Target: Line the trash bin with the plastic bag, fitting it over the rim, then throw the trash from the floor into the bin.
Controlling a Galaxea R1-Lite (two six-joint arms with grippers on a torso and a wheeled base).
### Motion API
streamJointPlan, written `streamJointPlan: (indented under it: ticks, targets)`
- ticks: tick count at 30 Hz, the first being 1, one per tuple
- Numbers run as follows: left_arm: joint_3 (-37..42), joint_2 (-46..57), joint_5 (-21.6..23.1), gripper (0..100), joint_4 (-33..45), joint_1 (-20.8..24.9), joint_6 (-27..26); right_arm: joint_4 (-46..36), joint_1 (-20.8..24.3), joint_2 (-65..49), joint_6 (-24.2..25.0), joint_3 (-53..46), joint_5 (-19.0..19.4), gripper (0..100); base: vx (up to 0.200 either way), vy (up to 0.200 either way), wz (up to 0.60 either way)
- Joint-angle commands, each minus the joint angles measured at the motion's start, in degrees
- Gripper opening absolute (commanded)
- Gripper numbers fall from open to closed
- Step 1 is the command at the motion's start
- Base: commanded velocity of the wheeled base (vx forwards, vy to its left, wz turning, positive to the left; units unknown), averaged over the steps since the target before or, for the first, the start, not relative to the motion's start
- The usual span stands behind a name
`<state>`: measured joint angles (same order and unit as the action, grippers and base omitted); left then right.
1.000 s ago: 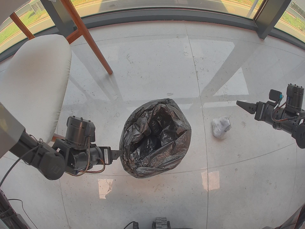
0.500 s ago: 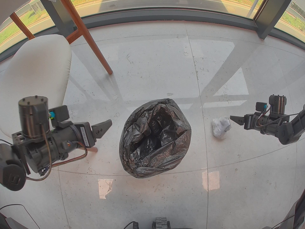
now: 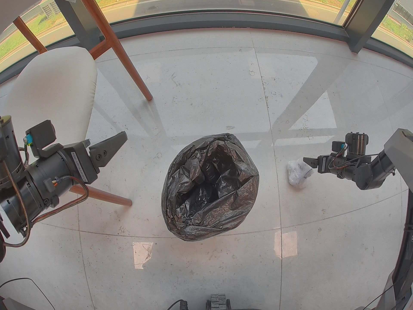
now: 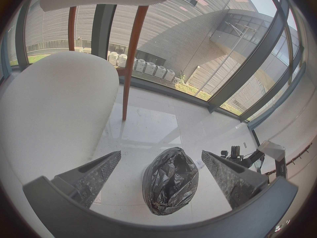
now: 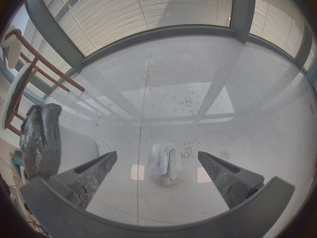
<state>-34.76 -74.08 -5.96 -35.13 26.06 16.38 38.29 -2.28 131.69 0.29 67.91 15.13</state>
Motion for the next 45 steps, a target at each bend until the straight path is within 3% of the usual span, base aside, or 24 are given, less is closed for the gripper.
streamJointPlan:
  ticks: [1, 17, 18, 28, 38, 42, 45]
  targets:
    - [0.0, 1.7, 0.0, 100, -0.1, -1.0, -0.3, -0.1, -0.2, 7.6, 0.0, 4.8, -0.3, 100, 0.0, 0.0, 0.0]
    - [1.5, 3.3, 0.0, 100, -0.2, -2.9, -1.6, -1.2, -0.1, 23.3, 0.0, 24.0, -1.3, 100, 0.0, 0.0, 0.0]
    - [1.5, 3.3, 0.0, 100, -0.2, -3.3, -1.7, -1.6, 0.0, 24.1, 0.0, 25.1, -1.3, 0, 0.0, 0.0, 0.0]
    - [1.5, 3.3, 0.1, 100, -0.2, -4.1, -1.8, -7.3, -0.1, 18.2, 0.5, 24.1, -1.2, 0, 0.0, 0.0, 0.0]
    - [1.5, 4.3, 0.8, 100, -0.7, -5.6, -4.1, -18.0, 0.4, -13.1, 4.5, 8.0, 1.2, 0, 0.0, 0.0, 0.0]
    - [2.1, 4.3, 2.4, 100, -1.0, -5.7, -4.4, -29.8, 4.2, -27.5, 6.8, 5.0, 4.6, 0, 0.0, 0.0, 0.0]
    - [2.1, 4.2, 2.8, 100, -1.0, -5.7, -4.7, -33.5, 7.5, -32.6, 8.1, 3.2, 5.9, 0, 0.0, 0.0, 0.0]
